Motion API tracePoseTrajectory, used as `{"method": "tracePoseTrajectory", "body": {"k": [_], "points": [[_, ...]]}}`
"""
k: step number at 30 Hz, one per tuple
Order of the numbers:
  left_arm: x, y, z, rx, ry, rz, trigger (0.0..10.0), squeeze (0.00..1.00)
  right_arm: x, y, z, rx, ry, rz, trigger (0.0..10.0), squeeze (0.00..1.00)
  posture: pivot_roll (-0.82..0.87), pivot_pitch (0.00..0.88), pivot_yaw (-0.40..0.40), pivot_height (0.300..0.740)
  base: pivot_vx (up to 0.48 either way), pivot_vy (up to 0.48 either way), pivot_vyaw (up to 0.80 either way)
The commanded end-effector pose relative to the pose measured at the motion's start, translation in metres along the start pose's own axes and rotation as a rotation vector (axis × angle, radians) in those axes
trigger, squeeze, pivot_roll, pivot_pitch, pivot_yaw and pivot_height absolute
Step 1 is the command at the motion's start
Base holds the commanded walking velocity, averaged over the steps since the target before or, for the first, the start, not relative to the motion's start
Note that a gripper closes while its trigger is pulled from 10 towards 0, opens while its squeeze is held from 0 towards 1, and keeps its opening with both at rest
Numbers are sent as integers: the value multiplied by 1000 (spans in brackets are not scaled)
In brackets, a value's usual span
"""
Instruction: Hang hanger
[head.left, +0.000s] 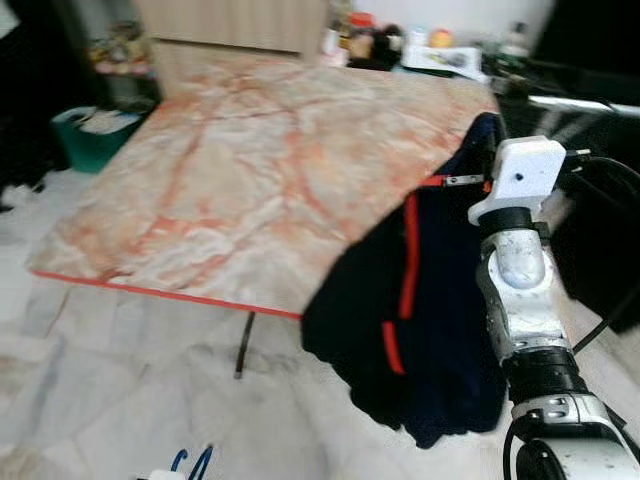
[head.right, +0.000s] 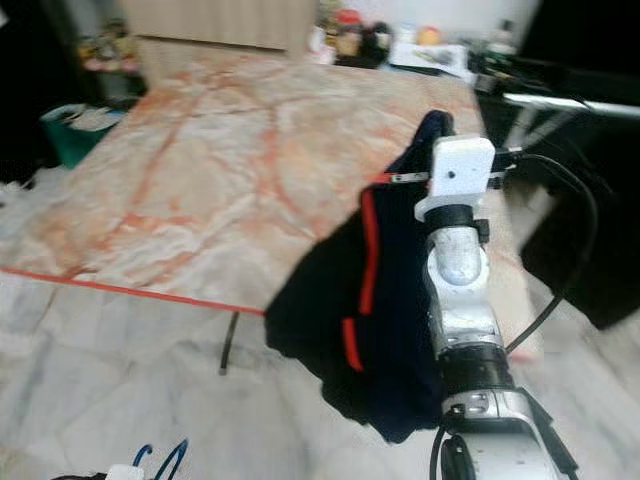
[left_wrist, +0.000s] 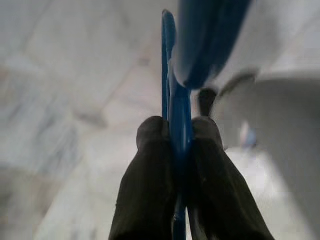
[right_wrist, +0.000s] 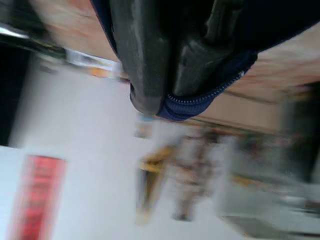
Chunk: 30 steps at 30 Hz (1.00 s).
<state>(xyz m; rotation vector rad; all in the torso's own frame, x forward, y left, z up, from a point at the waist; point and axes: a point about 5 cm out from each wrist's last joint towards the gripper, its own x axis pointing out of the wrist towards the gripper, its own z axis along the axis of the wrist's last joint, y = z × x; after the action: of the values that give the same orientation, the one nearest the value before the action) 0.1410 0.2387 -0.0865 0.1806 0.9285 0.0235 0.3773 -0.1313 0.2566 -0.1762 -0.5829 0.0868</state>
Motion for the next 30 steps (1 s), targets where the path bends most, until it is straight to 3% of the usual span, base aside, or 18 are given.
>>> {"method": "tracePoseTrajectory", "body": {"k": [1,10,19,22,27,30], "points": [[-1,-5,-6,-2,22,-16,10000,0,14,-23,19,-24,-79,-58,10000,0,23,136,-6,740,300,0,0],[-1,-9,-7,-1,23,-25,10000,0,41,-26,50,-43,-184,-40,10000,0,21,126,-3,740,300,0,0],[-2,-9,-8,6,24,-26,10000,0,47,-38,51,-60,-179,-56,10000,0,19,120,1,740,300,0,0],[-2,-9,-8,8,25,-25,10000,0,43,-37,44,-60,-157,-51,10000,0,18,119,2,740,300,0,0],[-2,-9,-9,8,23,-25,10000,0,22,-23,7,-59,-8,13,10000,0,26,120,-6,740,105,0,0],[-2,-10,-10,5,22,-28,10000,0,-11,-15,-23,-7,94,48,10000,0,31,129,-7,740,0,0,0]]}}
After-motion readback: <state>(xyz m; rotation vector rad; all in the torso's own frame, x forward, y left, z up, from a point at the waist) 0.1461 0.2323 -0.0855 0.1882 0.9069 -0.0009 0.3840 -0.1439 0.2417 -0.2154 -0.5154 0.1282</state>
